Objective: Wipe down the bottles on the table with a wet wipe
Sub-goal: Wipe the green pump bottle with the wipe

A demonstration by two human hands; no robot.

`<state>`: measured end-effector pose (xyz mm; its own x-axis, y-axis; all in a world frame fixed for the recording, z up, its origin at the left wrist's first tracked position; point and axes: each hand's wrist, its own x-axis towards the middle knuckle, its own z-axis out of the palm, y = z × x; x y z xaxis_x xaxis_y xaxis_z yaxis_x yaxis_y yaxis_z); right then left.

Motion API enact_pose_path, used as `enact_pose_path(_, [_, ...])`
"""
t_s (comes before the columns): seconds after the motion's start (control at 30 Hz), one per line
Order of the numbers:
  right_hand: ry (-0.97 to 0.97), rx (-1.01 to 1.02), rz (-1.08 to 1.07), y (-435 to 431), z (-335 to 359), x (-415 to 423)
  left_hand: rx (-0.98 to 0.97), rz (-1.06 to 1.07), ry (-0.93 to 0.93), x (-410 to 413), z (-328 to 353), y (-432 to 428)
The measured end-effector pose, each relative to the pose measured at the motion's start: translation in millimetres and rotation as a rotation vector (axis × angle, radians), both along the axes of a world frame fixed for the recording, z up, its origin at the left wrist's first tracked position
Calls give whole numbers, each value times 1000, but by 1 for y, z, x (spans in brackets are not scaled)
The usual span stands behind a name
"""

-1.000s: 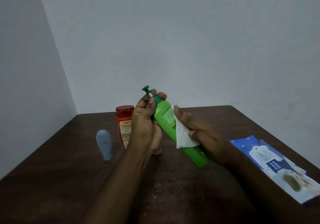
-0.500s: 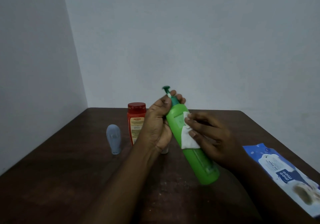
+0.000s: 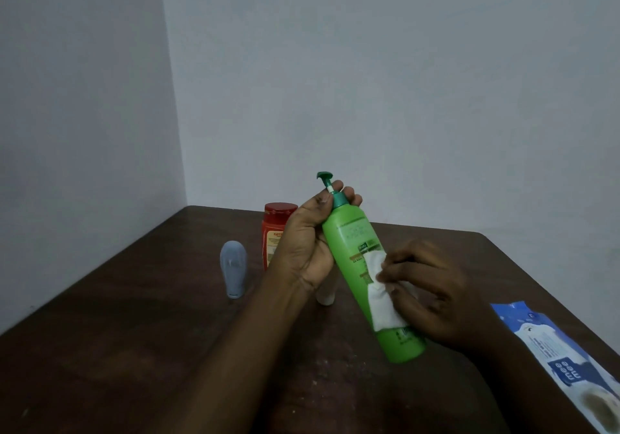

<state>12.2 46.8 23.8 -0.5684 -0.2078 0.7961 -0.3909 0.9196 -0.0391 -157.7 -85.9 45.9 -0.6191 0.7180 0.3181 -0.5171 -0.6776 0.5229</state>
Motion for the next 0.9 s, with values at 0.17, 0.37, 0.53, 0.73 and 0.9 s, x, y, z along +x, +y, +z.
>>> enact_pose_path(0.17, [-43,77,-67,-5,22,-6,10,-87,1,13,-5,7])
enact_pose_path(0.37, [-201,179,-142,-22,45,6,33,-131,-25,16,-4,6])
enact_pose_path(0.53, [-347,468,-238,-47,33,67,56,-119,-18,6,-4,4])
enact_pose_path(0.73, [-322,433,-341,-43,36,67,80,-177,25,21,-2,7])
enact_pose_path(0.9, [-317,293,-361,-38,64,30,66,-214,30,33,-4,6])
